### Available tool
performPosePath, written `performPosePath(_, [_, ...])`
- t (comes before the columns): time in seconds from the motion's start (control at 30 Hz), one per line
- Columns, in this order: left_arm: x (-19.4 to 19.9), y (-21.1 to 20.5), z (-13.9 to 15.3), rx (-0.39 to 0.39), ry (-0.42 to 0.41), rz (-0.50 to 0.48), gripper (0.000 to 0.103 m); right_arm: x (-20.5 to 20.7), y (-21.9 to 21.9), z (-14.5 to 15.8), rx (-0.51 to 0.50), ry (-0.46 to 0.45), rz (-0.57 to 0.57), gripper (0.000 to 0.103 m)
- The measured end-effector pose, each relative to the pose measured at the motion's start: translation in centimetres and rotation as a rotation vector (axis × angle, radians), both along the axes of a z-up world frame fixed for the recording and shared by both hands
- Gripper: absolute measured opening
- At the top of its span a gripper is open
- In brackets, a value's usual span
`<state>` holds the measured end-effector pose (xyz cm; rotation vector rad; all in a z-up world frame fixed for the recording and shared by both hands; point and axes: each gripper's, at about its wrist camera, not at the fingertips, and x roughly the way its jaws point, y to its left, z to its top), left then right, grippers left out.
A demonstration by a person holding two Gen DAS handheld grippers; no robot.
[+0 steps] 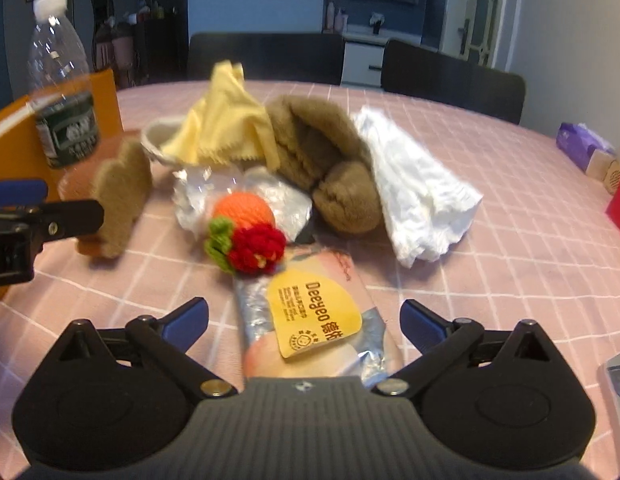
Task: Organize soft objects
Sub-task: 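Grasp the brown sponge with left tool while right tool grasps the Deegeo packet, then carry sponge and packet into the orange box with both tools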
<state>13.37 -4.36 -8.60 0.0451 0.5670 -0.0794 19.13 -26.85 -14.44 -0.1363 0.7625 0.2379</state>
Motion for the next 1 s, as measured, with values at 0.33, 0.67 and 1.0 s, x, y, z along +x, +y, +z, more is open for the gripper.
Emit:
performPosePath(0.33, [1.4,0.7,-0.9,0.029,-0.018,0.046,0.059,1.1,-0.4,-1.6,0.031,0.013,-0.006,0.096])
performPosePath(0.67, [0.6,1.3,-0.6,0.016,-0.028,0.063,0.041,0.3,-0.6,-1.0,0.028,-0.005,-0.012,0.069])
performPosePath(1.0, [-2.4,1.8,0.7,-0.018,-0.056,0.073,0.038,-1.1,0.1,0.0,-0.014,-0.006,-0.006,0.054])
